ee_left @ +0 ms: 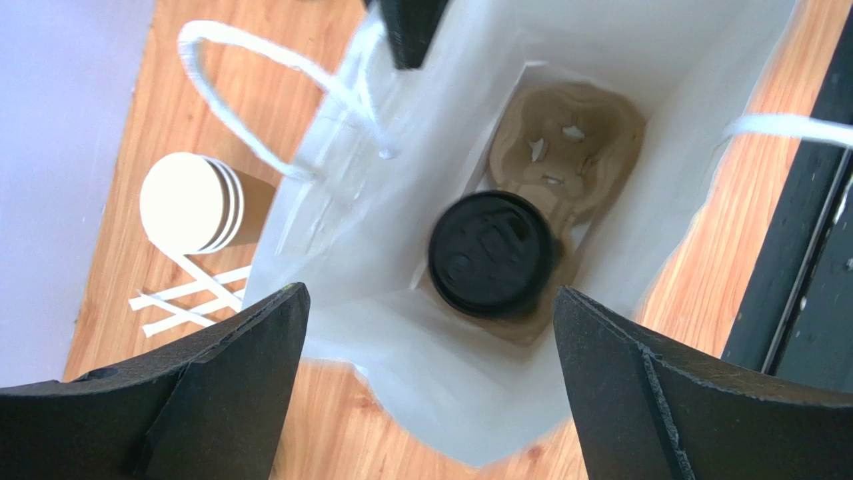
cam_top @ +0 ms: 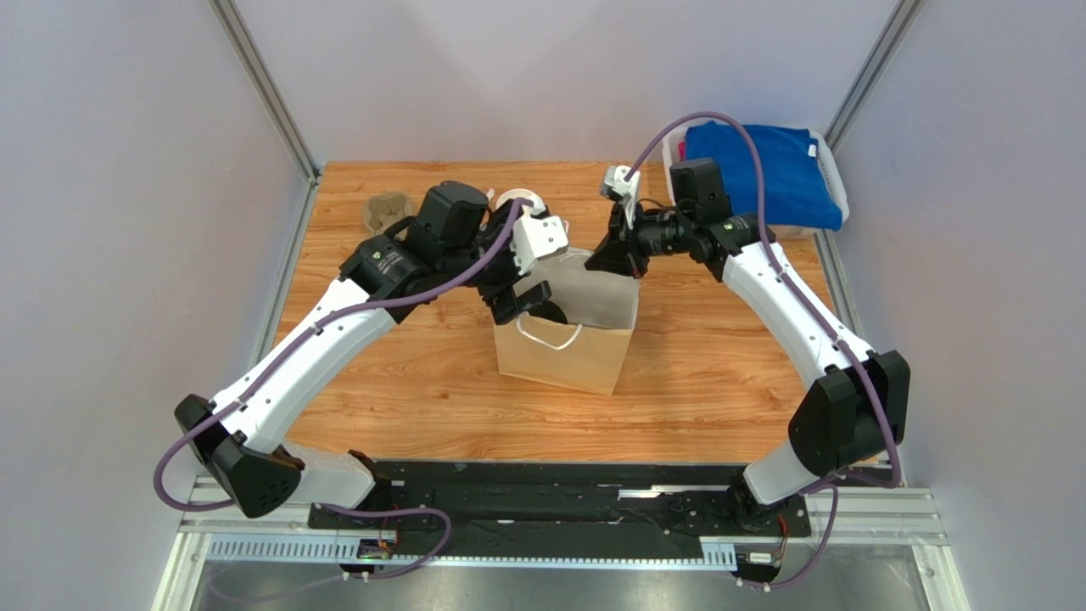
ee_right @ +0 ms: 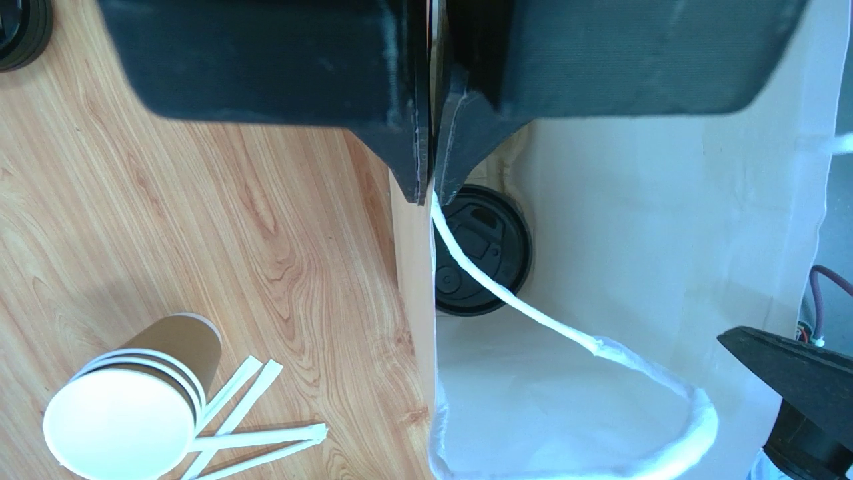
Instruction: Pack the takeout coffee
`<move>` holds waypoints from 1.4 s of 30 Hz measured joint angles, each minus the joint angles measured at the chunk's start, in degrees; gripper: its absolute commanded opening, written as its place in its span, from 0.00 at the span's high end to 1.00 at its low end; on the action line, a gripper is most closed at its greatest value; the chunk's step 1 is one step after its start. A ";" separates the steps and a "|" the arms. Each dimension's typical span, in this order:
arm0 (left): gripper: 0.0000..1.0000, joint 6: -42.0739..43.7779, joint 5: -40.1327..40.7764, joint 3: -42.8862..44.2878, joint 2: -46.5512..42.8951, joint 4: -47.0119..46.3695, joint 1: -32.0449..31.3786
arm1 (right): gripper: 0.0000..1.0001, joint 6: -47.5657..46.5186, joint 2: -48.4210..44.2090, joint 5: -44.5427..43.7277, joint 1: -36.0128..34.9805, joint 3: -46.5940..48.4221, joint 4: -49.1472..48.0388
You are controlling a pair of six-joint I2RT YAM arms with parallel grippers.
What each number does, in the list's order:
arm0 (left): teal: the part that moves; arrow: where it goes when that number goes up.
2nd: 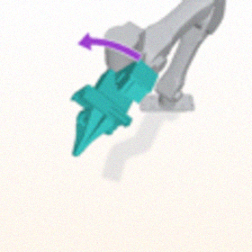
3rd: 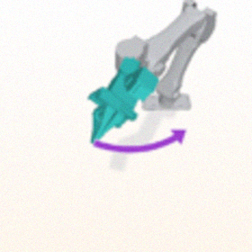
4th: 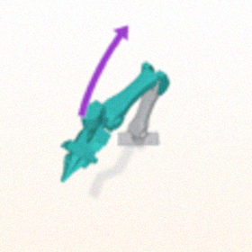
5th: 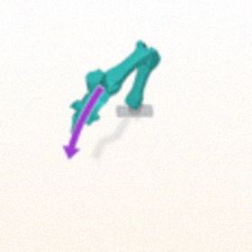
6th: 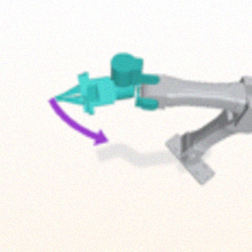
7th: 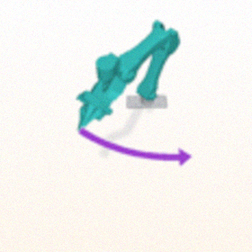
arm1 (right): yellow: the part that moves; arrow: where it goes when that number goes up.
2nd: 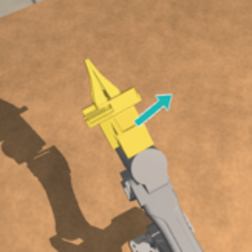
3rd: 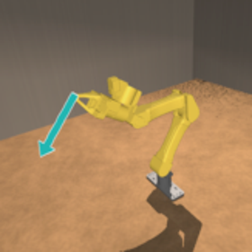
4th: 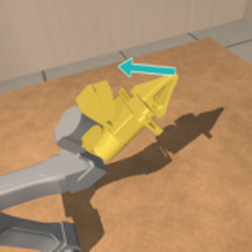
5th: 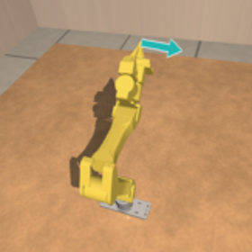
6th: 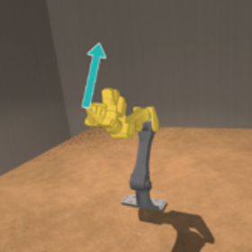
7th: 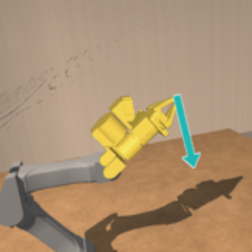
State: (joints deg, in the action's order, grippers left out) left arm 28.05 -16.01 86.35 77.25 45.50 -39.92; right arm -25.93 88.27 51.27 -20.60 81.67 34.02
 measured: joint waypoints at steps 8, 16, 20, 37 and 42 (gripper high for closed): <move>0.01 -8.02 0.07 0.70 -2.56 -3.30 3.04 | 1.00 -0.13 -1.62 0.02 0.17 -0.48 0.09; 0.13 -21.88 0.31 10.45 0.11 -5.11 16.35 | 1.00 -0.26 -4.57 0.28 0.17 -1.53 1.68; 0.19 -24.24 3.76 14.91 7.67 -4.35 20.11 | 1.00 -0.24 -5.79 0.28 0.17 -2.71 2.78; 0.26 -25.55 7.15 19.08 33.68 -0.24 23.96 | 1.00 -0.24 -15.02 -0.24 -1.07 -6.45 6.80; 0.26 -26.45 5.84 19.08 33.77 -0.11 24.17 | 1.00 -0.52 -19.12 -2.16 -3.39 -9.57 6.62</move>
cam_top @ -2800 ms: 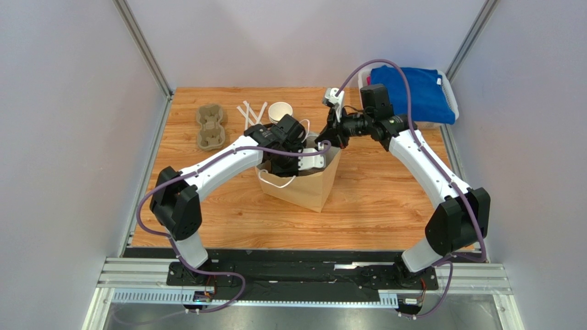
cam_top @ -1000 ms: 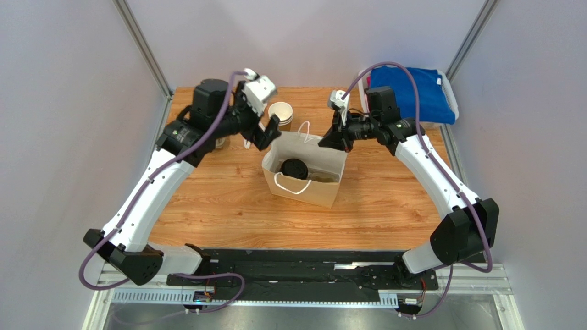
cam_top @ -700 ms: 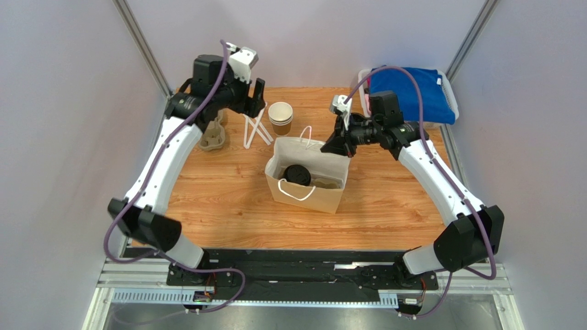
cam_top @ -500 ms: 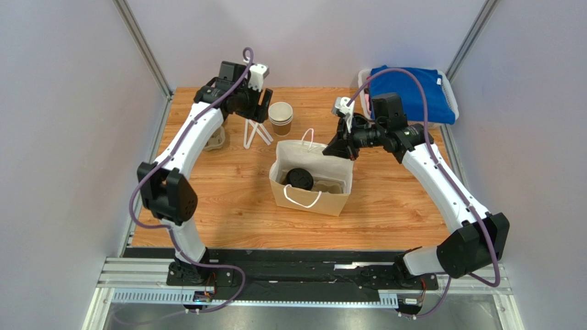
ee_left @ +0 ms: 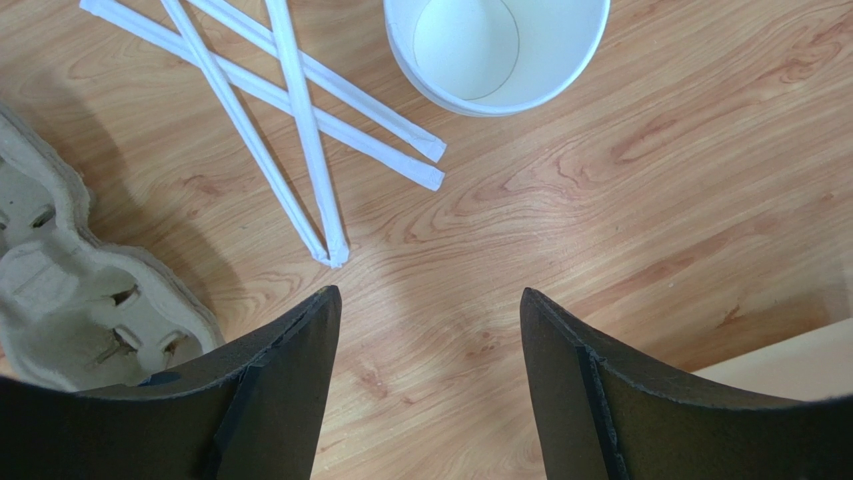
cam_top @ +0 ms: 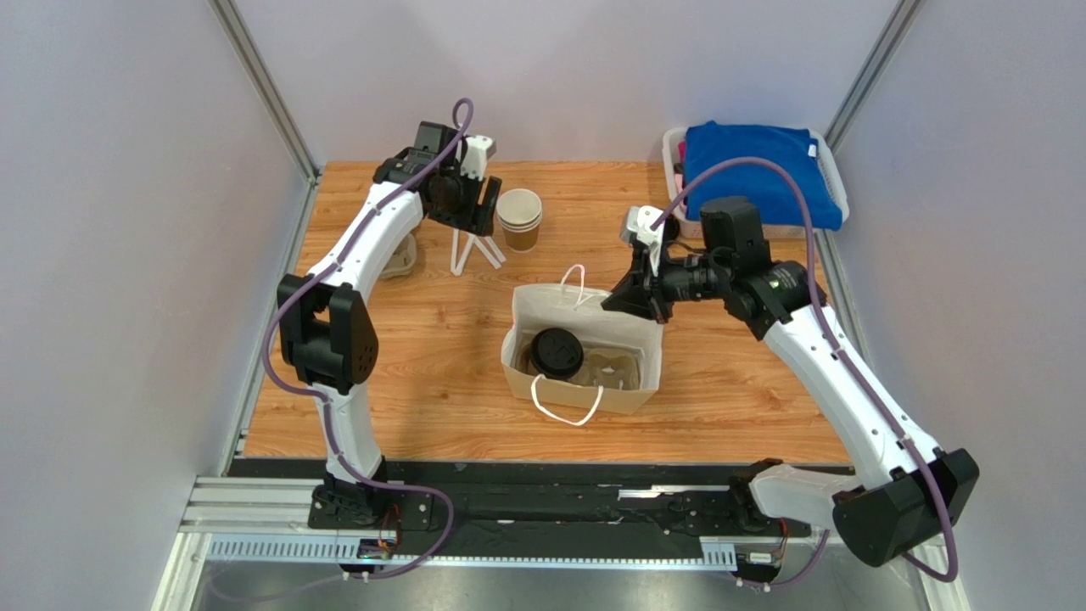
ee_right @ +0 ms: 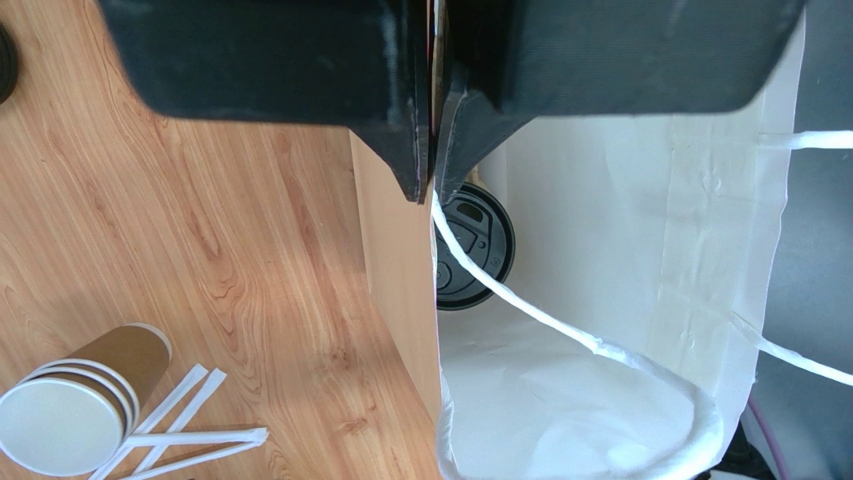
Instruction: Pack the takeout coffee
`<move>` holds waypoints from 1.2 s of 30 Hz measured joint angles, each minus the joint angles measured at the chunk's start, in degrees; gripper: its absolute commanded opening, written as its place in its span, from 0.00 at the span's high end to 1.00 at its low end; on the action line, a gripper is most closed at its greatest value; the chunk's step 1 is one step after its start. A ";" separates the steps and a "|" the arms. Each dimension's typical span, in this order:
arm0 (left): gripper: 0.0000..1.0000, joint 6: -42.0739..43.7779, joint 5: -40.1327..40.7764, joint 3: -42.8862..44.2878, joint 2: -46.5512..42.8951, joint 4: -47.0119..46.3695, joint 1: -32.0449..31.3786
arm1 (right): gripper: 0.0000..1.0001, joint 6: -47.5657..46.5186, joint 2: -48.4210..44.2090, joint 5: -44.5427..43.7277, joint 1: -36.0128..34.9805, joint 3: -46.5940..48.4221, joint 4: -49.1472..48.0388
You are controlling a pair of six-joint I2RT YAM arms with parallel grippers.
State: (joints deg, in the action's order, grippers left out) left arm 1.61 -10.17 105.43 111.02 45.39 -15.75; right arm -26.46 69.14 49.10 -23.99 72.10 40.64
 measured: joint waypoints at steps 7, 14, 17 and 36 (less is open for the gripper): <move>0.25 -0.28 -1.99 -0.02 -0.02 0.04 0.00 | 1.00 -1.07 -6.40 -3.74 -3.43 -4.37 -1.36; 0.25 -0.33 -3.17 -2.58 -0.02 -0.26 0.00 | 1.00 -5.97 -12.46 -8.02 -7.76 -10.08 -2.43; 0.25 -0.37 -3.28 -3.93 -0.02 -0.17 0.00 | 1.00 -8.02 -14.51 -9.33 -9.18 -11.67 -3.54; 0.37 -0.24 4.42 5.70 11.45 0.17 0.00 | 1.00 -9.81 -12.37 -14.21 -11.08 -12.17 -6.54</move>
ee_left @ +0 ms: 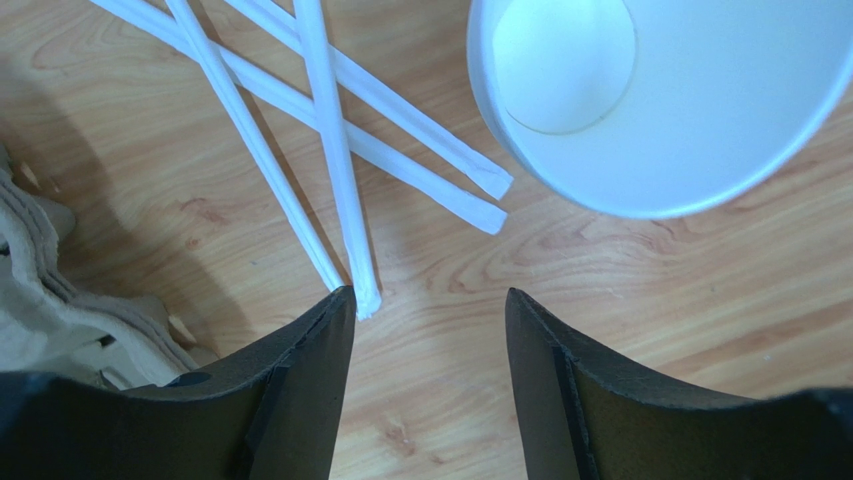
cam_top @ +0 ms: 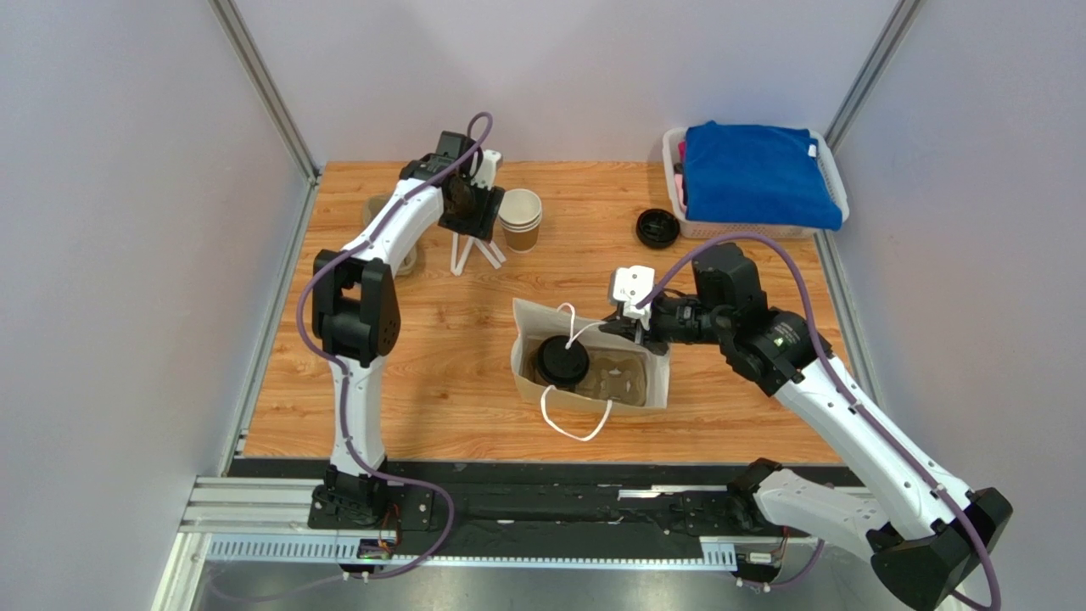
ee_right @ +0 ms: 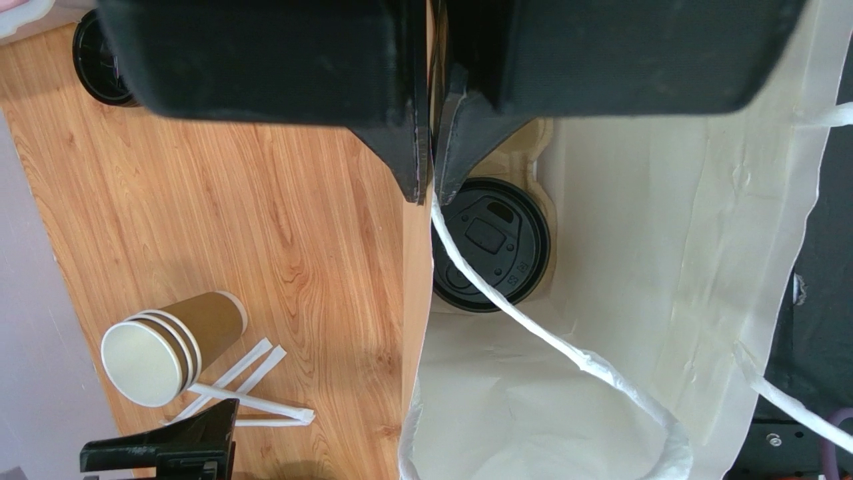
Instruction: Pack the takeout coffee
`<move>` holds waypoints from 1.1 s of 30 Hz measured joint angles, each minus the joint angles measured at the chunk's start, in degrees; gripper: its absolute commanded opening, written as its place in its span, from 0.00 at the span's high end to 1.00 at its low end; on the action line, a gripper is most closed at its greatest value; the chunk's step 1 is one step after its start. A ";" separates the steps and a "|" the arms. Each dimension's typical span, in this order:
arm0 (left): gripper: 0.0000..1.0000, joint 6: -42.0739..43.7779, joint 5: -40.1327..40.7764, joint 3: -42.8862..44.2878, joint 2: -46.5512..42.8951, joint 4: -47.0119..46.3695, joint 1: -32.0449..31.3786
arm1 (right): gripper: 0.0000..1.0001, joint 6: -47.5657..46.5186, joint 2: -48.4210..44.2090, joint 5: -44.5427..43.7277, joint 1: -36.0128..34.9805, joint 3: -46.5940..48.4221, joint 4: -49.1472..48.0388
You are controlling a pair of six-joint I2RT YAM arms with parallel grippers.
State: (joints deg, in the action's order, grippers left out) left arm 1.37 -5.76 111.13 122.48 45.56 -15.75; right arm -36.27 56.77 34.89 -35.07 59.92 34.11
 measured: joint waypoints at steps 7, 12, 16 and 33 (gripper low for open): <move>0.41 1.79 2.78 5.05 6.27 -0.68 0.07 | 1.00 0.00 2.78 -0.59 0.90 1.66 -0.31; 0.43 2.73 3.45 8.61 10.45 -1.03 0.48 | 1.00 0.00 4.31 -1.07 1.57 2.45 -0.42; 0.46 3.23 3.89 10.88 13.25 -1.05 1.03 | 1.00 0.04 5.40 -1.46 2.08 3.17 -0.37; 0.56 3.45 3.17 15.45 18.36 4.46 2.34 | 1.00 0.68 10.51 -1.86 4.00 7.17 -0.09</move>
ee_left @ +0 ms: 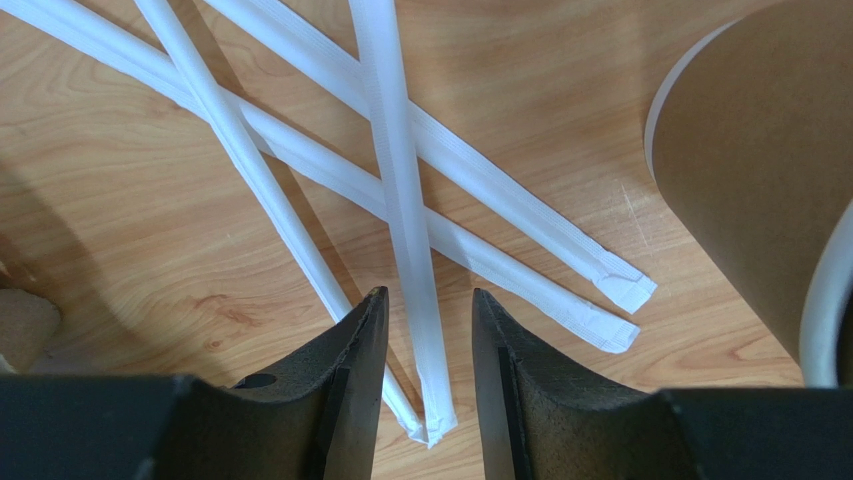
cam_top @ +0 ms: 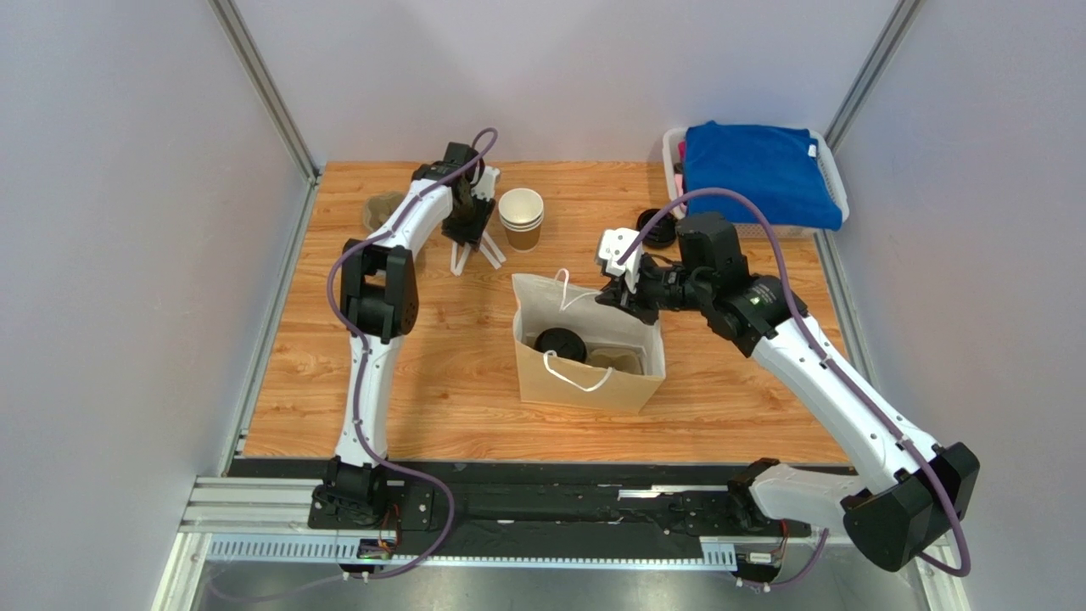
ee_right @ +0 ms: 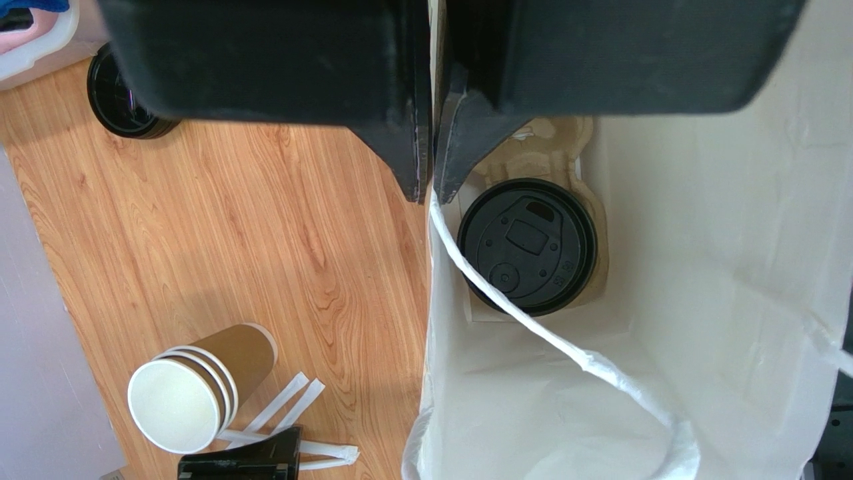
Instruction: Pack the takeout coffee
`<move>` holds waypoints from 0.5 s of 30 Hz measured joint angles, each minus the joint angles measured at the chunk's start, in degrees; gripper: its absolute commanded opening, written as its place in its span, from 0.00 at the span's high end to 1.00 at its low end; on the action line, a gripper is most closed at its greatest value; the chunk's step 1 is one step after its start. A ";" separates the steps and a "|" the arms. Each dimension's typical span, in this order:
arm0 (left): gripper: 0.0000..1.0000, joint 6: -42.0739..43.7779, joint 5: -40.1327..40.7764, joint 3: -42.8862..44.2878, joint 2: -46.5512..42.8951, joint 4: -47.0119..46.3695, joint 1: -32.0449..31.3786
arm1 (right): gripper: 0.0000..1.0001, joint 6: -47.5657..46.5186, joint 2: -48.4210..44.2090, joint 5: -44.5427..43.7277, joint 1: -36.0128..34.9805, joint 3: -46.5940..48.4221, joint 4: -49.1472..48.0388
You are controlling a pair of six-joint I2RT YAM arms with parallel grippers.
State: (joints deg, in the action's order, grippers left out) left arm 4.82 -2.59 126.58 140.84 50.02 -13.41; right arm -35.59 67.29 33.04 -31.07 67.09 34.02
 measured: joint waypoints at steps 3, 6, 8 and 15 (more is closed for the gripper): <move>0.58 0.00 -0.17 0.00 0.04 1.09 0.00 | 1.00 0.17 0.81 0.00 0.35 0.66 0.00; 0.63 0.02 -0.20 0.00 0.13 1.88 0.02 | 0.89 0.20 1.57 0.00 0.48 1.25 0.00; 0.66 0.07 -0.31 0.00 0.15 2.32 0.04 | 0.82 0.17 1.97 -0.02 0.52 1.51 0.00; 0.89 0.42 -0.70 0.00 0.31 3.96 0.07 | 0.62 0.50 2.75 -0.02 0.52 3.06 -0.02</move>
State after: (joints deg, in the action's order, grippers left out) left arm 5.23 -3.29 126.58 141.14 53.98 -13.34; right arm -35.09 70.04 33.01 -30.55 70.15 34.00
